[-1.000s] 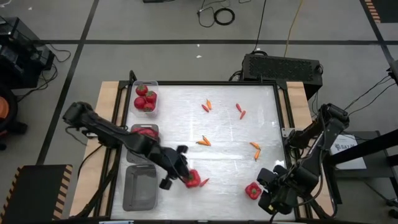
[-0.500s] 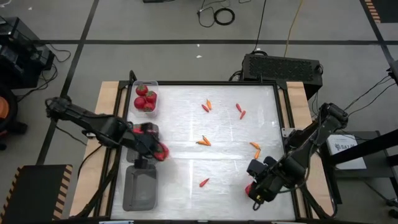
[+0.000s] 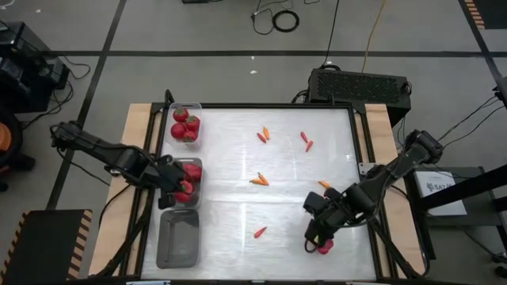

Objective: Sort produce into baskets
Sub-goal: Put the red bell pepper into the top black bin, then put the yellow chili pepper into the bottom black bin

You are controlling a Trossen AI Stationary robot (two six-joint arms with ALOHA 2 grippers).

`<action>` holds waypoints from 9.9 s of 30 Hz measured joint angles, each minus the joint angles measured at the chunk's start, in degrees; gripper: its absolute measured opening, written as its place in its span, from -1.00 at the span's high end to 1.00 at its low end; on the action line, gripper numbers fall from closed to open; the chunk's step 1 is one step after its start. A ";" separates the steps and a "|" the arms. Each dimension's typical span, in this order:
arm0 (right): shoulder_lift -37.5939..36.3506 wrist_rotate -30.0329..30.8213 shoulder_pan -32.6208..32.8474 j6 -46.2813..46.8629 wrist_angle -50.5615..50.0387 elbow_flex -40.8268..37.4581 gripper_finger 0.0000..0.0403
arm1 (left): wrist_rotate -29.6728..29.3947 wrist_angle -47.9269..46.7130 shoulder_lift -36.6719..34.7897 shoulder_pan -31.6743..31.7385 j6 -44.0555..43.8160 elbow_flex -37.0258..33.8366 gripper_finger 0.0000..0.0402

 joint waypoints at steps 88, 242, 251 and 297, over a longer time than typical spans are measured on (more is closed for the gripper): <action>19.41 -9.83 9.01 22.42 0.10 0.00 -0.95 | -6.58 36.78 8.02 3.87 18.81 8.80 -0.08; 12.24 -2.02 -18.83 -28.27 -20.77 23.49 -0.77 | 19.08 64.12 34.07 26.38 28.13 2.84 -0.08; -11.08 0.70 -11.94 -9.22 -0.12 -6.32 -0.64 | 17.55 58.28 49.64 26.29 32.05 13.29 -0.08; -20.37 10.04 -8.36 -15.57 5.45 -15.65 0.99 | 12.37 52.03 50.51 23.33 25.52 14.15 0.85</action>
